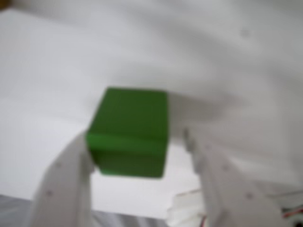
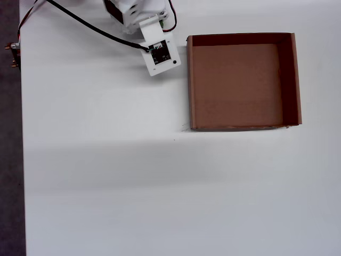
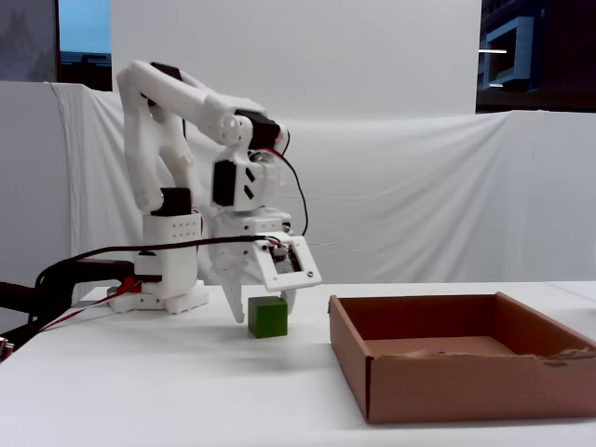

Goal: Grasp a green cube and put it in a box.

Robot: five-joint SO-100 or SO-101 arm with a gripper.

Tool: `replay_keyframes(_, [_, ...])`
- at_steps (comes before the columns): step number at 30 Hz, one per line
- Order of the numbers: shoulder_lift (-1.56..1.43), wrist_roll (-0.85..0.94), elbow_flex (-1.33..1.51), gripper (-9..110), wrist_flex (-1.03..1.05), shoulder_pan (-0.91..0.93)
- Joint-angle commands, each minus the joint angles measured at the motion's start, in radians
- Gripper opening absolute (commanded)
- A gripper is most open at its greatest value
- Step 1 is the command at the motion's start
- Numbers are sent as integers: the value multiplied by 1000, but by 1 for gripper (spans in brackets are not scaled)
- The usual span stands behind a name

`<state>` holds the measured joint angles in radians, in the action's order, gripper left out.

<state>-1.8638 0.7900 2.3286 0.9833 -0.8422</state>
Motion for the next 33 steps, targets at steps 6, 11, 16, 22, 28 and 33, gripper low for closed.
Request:
replay_keyframes(6, [-5,-5,-37,24,2,-9])
replay_keyframes(11, [-5,-5,-37,22,2,-9])
replay_keyframes(16, [-3,-5,-37,20,2,-9])
replay_keyframes(22, [-3,-5,-35,19,0,-9])
replay_keyframes(28, [-3,-5,-35,18,0,-9])
replay_keyframes(33, [-5,-5,-35,16,3,-9])
